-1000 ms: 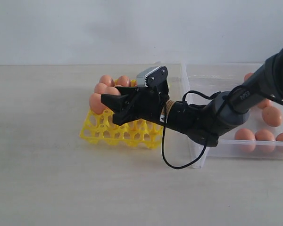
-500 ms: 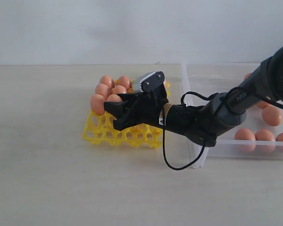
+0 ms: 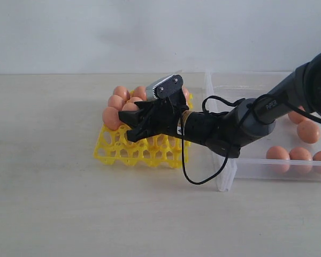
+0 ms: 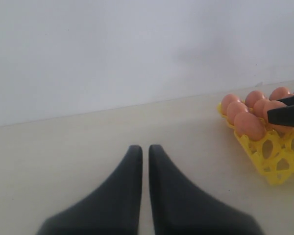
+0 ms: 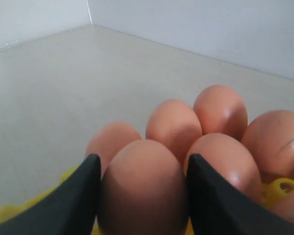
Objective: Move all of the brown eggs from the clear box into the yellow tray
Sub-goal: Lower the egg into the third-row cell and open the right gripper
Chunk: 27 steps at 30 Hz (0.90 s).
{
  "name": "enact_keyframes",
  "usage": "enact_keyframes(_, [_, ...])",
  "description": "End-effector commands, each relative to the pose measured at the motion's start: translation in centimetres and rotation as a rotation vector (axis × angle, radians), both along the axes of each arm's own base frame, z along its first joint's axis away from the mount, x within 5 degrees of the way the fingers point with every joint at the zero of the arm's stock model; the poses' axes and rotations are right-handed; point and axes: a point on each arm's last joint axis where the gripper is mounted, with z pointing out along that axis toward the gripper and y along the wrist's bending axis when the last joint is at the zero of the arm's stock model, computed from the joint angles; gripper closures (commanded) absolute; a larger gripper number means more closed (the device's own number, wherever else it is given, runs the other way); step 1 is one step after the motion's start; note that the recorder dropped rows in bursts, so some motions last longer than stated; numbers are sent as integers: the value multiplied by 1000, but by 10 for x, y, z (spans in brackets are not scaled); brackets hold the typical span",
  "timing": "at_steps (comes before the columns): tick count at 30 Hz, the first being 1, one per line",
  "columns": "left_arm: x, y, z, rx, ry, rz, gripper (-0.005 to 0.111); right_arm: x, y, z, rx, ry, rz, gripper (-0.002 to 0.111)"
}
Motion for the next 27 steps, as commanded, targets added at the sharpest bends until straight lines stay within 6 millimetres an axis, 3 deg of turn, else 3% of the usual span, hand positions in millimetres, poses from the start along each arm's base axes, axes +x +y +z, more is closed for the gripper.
enact_keyframes(1, [0, 0, -1, -7, 1, -5, 103, -2, 2, -4, 16, 51, 30, 108])
enact_keyframes(12, [0, 0, -1, -7, 1, -5, 103, -3, 1, -15, 30, 92, 20, 105])
enact_keyframes(14, [0, 0, -1, -7, 1, -5, 103, -3, 1, -15, 25, 94, 18, 95])
enact_keyframes(20, [0, 0, -1, -7, 1, -5, 103, -2, -1, -20, -22, 124, -5, 51])
enact_keyframes(22, [0, 0, -1, -7, 1, -5, 103, -2, -2, -22, -41, 133, -13, 45])
enact_keyframes(27, [0, 0, -1, -7, 1, -5, 103, -1, -1, -16, -20, 100, -2, 43])
